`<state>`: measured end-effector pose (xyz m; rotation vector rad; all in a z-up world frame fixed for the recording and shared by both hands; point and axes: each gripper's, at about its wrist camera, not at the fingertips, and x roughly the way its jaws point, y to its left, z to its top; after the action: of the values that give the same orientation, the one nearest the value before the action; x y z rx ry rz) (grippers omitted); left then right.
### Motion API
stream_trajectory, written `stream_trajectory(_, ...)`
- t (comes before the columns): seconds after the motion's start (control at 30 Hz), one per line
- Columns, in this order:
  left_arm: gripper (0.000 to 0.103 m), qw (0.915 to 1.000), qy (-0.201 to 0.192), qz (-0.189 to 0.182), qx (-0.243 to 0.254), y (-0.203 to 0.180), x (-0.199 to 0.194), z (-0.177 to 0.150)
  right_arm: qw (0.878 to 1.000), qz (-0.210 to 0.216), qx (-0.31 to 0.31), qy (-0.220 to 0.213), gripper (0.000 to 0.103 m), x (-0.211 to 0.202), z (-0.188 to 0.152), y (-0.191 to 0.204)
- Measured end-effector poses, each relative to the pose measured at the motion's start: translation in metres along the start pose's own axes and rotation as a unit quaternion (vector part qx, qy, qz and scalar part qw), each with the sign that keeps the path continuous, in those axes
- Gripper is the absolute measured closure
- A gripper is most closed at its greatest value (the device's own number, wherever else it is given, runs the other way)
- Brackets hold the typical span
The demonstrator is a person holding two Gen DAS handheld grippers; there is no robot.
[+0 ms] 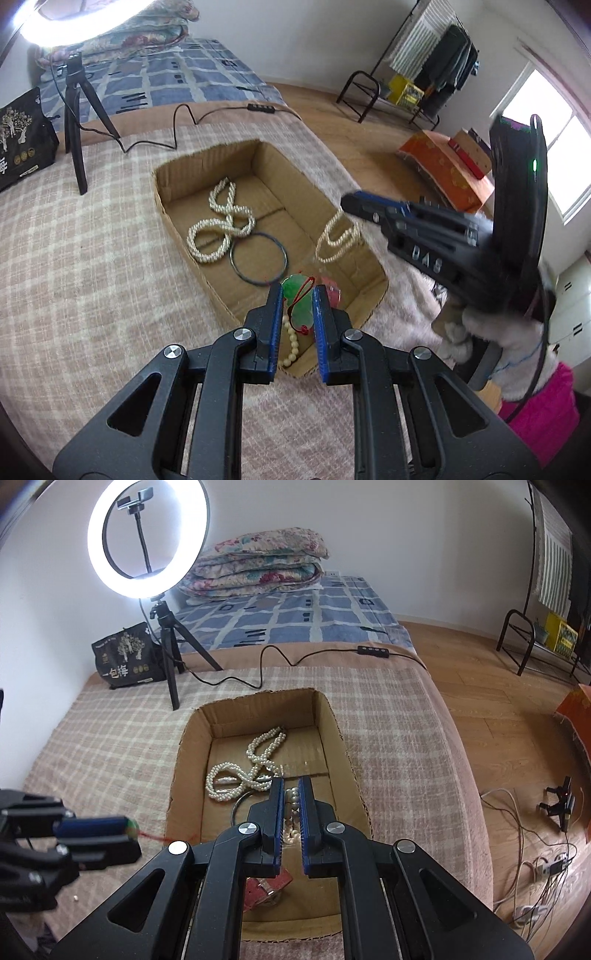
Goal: Organize jewelry
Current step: 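Open the left tool dropping the bead while the right tool releases the pearls into the box, then move both tools back to the pearl earrings on the blanket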
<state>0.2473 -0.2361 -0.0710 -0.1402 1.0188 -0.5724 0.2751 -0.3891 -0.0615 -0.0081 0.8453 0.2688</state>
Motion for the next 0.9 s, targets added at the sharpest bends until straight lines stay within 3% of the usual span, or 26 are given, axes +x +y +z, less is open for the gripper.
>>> stream_trajectory(0.23,0.088,0.9998,0.011,0.016,0.004,-0.0012,0.0048,-0.0063,1.000,0.000,0.000,0.003,0.093,-0.0004,0.0008,0.0033)
stream_trajectory(0.27,0.087,0.9998,0.012,0.018,0.002,-0.0008,0.0050,-0.0059,1.000,-0.002,0.000,0.003,0.081,-0.0005,0.0009,0.0036)
stream_trajectory(0.33,0.065,0.9997,0.012,0.021,-0.001,0.0005,0.0044,-0.0055,1.000,-0.008,0.003,-0.002,0.063,-0.0018,0.0008,0.0026)
stream_trajectory(0.37,0.053,0.9997,0.009,0.022,-0.001,0.0007,0.0031,-0.0058,1.000,-0.012,0.006,-0.003,0.059,-0.0021,0.0008,0.0017)
stream_trajectory(0.47,0.049,0.9995,0.005,0.031,0.002,0.0010,0.0011,-0.0066,1.000,-0.028,0.014,0.001,0.047,-0.0013,0.0011,-0.0007)
stream_trajectory(0.53,0.049,0.9995,0.008,0.032,0.004,0.0012,0.0017,-0.0070,0.999,-0.048,0.019,-0.003,0.029,-0.0023,0.0008,-0.0013)
stream_trajectory(0.9,0.048,0.9992,0.008,0.038,0.009,0.0002,-0.0034,-0.0123,0.998,-0.057,0.018,-0.002,0.027,-0.0073,0.0010,0.0033)
